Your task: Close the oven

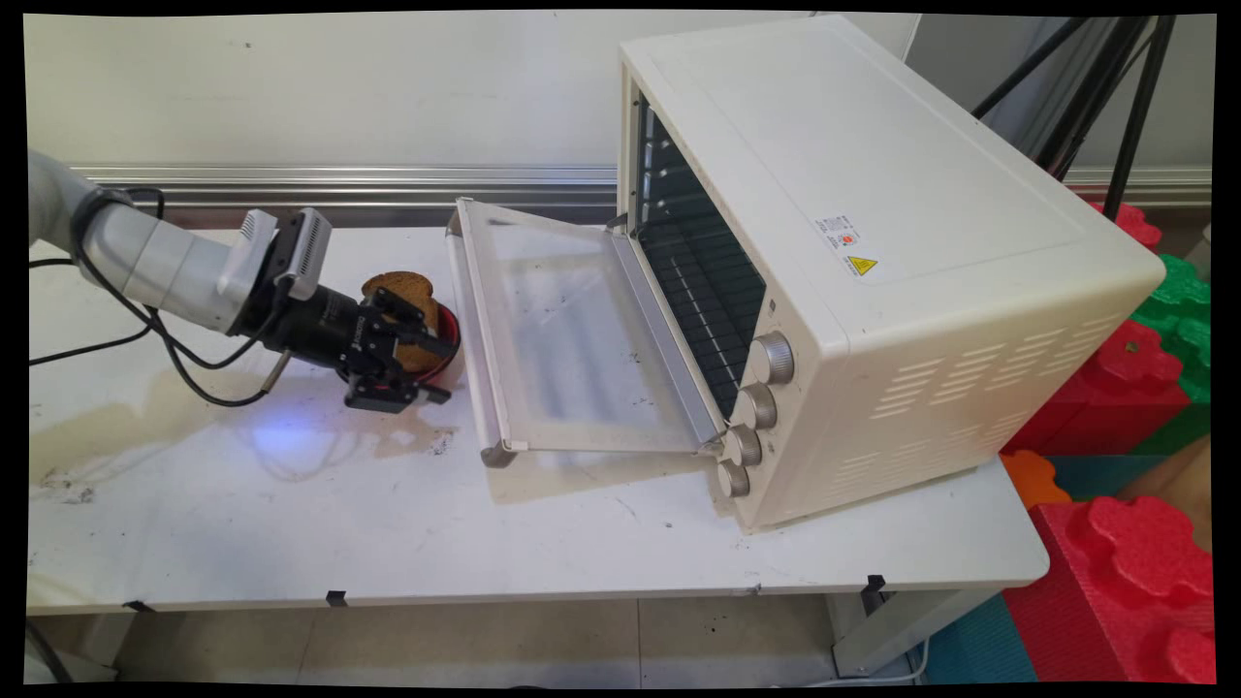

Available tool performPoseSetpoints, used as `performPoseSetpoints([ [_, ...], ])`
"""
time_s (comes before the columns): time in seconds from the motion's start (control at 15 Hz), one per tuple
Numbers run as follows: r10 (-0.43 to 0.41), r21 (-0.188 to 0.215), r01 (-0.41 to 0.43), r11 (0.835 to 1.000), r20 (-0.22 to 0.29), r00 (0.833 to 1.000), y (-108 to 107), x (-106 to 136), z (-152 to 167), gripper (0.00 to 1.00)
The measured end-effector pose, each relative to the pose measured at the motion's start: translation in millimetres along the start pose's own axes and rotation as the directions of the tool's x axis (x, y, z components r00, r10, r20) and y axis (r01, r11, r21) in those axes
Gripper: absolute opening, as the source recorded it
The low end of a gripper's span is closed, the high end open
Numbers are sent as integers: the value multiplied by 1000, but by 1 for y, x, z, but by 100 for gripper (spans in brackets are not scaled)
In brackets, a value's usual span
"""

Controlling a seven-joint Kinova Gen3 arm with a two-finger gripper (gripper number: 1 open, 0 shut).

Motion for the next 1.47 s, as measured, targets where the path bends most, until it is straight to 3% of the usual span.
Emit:
performPoseSetpoints([
  [0.87, -12, 8, 12, 1000, -24, 1000, 1, 5, 20, 0],
  [1.47, -34, 31, 37, 999, -97, 995, -4, 22, 21, 0],
])
